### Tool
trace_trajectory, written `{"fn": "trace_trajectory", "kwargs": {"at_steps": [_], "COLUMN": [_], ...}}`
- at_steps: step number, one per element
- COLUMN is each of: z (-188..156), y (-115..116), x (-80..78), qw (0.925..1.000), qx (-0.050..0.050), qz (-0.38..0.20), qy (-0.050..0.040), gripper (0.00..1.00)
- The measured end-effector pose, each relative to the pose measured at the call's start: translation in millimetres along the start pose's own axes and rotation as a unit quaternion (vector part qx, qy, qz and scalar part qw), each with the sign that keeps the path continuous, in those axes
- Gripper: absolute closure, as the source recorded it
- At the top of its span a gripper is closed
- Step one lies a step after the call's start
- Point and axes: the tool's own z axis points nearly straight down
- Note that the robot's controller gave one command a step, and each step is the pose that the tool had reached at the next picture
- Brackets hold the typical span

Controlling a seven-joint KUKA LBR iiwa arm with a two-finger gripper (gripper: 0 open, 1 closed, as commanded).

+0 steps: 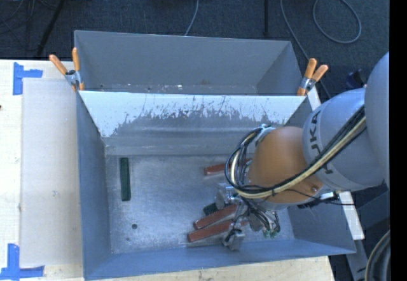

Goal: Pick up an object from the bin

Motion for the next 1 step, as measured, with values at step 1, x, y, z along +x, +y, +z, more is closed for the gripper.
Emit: {"fn": "trace_trajectory", "kwargs": {"at_steps": [1], "z": [-3.7], "y": [-0.5], "x": [-0.5], "qw": [1.0], "qx": [0.0], "qz": [-0.001], "qy": [-0.0004], "gripper": [1.0]}}
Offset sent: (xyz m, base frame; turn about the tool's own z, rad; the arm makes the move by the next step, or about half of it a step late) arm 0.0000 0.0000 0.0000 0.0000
